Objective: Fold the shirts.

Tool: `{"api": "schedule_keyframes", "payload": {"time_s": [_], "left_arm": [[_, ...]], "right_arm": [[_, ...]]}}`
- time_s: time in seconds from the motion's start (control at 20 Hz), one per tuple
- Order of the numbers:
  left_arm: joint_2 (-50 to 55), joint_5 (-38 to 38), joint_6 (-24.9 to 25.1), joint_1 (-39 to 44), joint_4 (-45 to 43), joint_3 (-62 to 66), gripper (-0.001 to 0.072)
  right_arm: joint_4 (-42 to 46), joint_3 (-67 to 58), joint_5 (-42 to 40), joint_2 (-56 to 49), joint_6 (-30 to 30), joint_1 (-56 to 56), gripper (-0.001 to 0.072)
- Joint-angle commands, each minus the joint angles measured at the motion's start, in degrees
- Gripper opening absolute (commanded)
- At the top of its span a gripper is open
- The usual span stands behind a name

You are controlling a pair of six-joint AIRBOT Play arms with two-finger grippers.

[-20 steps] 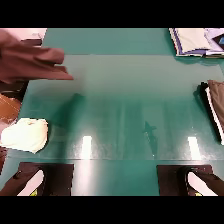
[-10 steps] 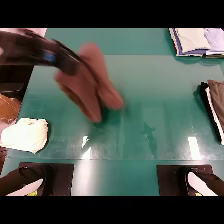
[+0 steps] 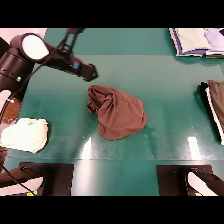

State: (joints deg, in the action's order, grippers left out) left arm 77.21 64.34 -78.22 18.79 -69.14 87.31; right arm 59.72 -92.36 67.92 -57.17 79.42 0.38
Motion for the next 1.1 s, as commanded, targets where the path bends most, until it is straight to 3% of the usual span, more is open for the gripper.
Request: {"api": "schedule_keyframes", "payload": {"time_s": [0.0, 0.2, 0.4, 0.5, 0.55, 0.65, 0.7, 0.85, 0.9, 1.0, 1.05], "left_arm": [[0.5, 1.3, -1.3, -9.0, 1.4, -9.2, 0.0550], [3.3, -8.0, 0.6, -9.9, 7.7, -22.3, 0.0550], [10.3, -8.3, 7.1, -8.9, 17.5, -23.5, 0.0550], [11.3, -10.9, 8.2, -7.2, 17.9, -23.5, 0.0545], [11.3, -12.5, 8.2, -6.7, 17.6, -23.3, 0.0423], [11.2, -14.1, 8.2, -7.0, 16.6, -22.2, 0.0059], [11.2, -14.1, 7.9, -7.3, 15.6, -21.1, 0.0027], [11.2, -13.0, 7.1, -8.5, 12.2, -17.3, 0.0026], [11.2, -12.7, 7.1, -8.5, 11.3, -16.4, 0.0027], [11.2, -12.8, 7.1, -8.5, 10.8, -16.0, 0.0026], [11.2, -12.9, 7.1, -8.5, 10.6, -16.0, 0.0027]], "right_arm": [[0.0, 0.0, 0.1, 0.0, 0.0, 0.0, 0.0018], [0.0, 0.0, 0.1, 0.0, 0.0, 0.0, 0.0018], [0.0, 0.0, 0.9, 0.0, 0.0, 0.0, 0.0018], [0.0, 0.0, 2.4, 0.0, 0.1, 0.0, 0.0018], [0.0, 0.0, 3.8, -0.3, 0.3, 0.0, 0.0018], [0.3, 1.6, 7.3, -0.9, 3.4, -0.4, 0.0018], [0.3, 4.3, 8.6, -0.9, 4.9, -0.8, 0.0018], [0.4, 17.4, 11.6, -0.9, 6.7, -0.8, 0.0019], [0.0, 22.9, 11.5, -0.9, 6.8, -0.7, 0.0051], [-0.2, 35.2, 9.0, -1.0, 7.3, 0.9, 0.0474], [-0.3, 41.4, 6.2, -1.2, 7.4, 2.3, 0.0475]]}}
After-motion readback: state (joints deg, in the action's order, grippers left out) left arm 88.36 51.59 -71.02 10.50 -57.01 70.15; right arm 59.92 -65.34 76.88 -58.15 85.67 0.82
